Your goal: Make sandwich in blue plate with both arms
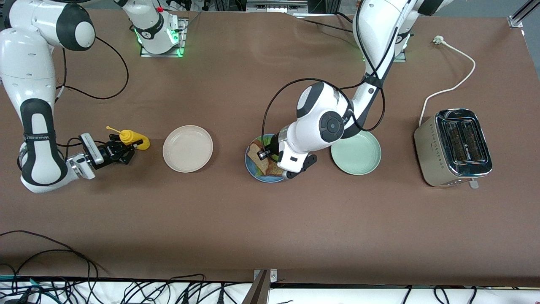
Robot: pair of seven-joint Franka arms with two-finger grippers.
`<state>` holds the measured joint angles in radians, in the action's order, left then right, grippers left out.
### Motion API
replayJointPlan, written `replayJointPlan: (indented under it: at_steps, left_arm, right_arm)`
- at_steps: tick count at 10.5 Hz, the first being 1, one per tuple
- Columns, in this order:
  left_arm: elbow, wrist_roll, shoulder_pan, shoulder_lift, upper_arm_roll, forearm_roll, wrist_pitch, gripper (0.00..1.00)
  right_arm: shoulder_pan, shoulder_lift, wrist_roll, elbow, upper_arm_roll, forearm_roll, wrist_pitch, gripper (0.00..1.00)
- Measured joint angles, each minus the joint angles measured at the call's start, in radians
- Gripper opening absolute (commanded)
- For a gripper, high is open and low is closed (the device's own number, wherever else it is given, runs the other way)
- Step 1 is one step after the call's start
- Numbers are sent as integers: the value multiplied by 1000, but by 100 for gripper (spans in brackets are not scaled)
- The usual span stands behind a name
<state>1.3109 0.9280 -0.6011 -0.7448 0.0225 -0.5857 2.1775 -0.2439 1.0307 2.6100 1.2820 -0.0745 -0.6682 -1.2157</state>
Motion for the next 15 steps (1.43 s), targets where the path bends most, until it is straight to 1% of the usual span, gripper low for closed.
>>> replayJointPlan:
  at_steps: [1, 5, 8, 9, 10, 11, 12, 13, 14, 15]
  left_arm:
    - [2, -1, 0, -7, -1, 0, 0, 0]
    - [-3, 7, 3, -12, -14, 0, 1, 0]
    - [-3, 10, 3, -12, -15, 0, 1, 0]
    - [-3, 10, 3, -12, -15, 0, 1, 7]
    - [-3, 10, 3, -12, -15, 0, 1, 23]
    - [-2, 9, 3, -12, -16, 0, 1, 29]
    - [1, -13, 3, -14, -22, 0, 1, 37]
    - [5, -71, 3, -17, -40, 0, 1, 45]
    - [8, -135, 6, -22, -62, 0, 0, 50]
    - [12, -173, 13, -25, -72, 0, 0, 60]
  right_arm:
    - [1, 3, 0, 0, 4, 0, 0, 100]
    - [1, 7, 0, 0, 15, 0, 2, 100]
    - [-12, 4, 0, -11, 8, 0, 13, 100]
    - [-28, 3, 0, -17, 3, 15, 20, 100]
    - [-44, 2, 0, -27, -5, 30, 31, 100]
    - [-51, 0, 0, -46, -27, 37, 38, 100]
    - [-53, -2, -21, -80, -59, 42, 60, 100]
    - [-54, -4, -53, -116, -81, 59, 87, 100]
    - [-54, -6, -85, -149, -95, 73, 107, 100]
    - [-54, -8, -121, -173, -104, 80, 115, 100]
